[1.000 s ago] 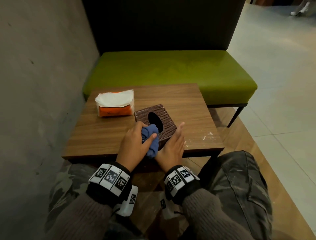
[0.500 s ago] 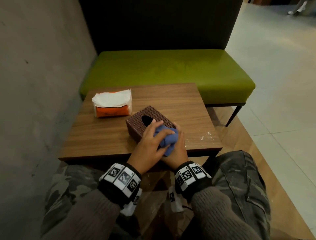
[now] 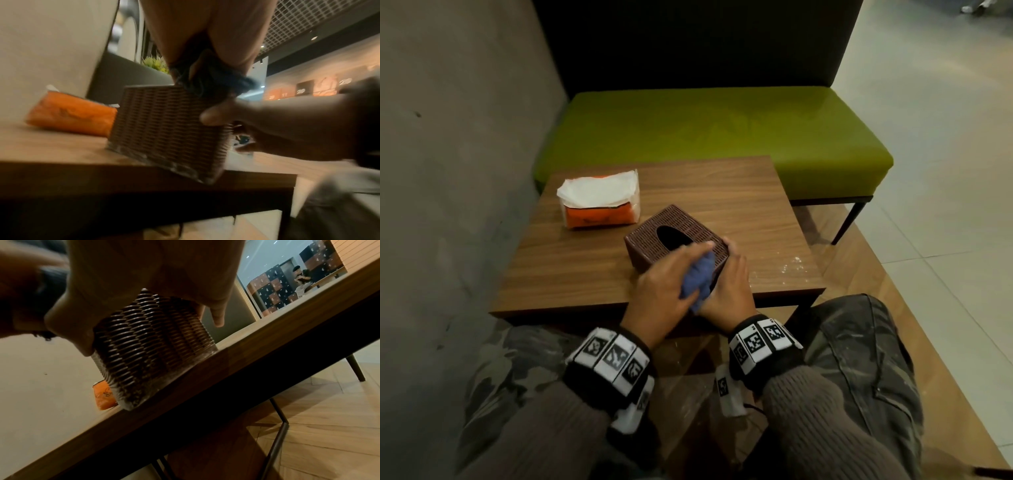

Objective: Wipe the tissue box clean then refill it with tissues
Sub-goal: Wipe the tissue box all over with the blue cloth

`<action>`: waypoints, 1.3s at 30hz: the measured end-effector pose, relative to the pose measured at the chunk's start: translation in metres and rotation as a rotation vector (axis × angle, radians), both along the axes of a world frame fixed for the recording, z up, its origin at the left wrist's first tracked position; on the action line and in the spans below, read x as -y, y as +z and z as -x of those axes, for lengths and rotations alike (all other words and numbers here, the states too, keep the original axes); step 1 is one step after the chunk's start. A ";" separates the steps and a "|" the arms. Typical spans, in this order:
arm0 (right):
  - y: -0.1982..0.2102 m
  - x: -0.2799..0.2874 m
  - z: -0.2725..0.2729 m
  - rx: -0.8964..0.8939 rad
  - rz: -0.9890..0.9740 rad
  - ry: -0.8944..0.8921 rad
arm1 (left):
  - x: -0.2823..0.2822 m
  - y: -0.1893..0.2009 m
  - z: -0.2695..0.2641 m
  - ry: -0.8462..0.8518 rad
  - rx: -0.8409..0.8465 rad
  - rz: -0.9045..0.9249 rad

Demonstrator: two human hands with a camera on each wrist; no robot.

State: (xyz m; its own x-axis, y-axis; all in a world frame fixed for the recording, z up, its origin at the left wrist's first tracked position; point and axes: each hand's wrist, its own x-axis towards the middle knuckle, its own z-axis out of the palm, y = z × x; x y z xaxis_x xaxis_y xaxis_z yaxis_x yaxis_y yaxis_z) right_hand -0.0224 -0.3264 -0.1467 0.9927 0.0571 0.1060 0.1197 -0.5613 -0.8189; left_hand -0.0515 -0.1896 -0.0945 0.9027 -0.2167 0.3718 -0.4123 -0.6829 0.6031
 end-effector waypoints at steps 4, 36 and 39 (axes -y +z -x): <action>-0.001 0.000 0.001 0.030 0.014 -0.004 | -0.026 -0.007 -0.020 -0.043 -0.004 -0.106; 0.015 -0.005 0.002 -0.045 0.111 -0.033 | -0.011 -0.010 -0.007 -0.059 -0.084 0.090; 0.016 -0.002 0.000 -0.070 0.142 0.009 | -0.039 -0.009 -0.028 0.089 -0.101 0.153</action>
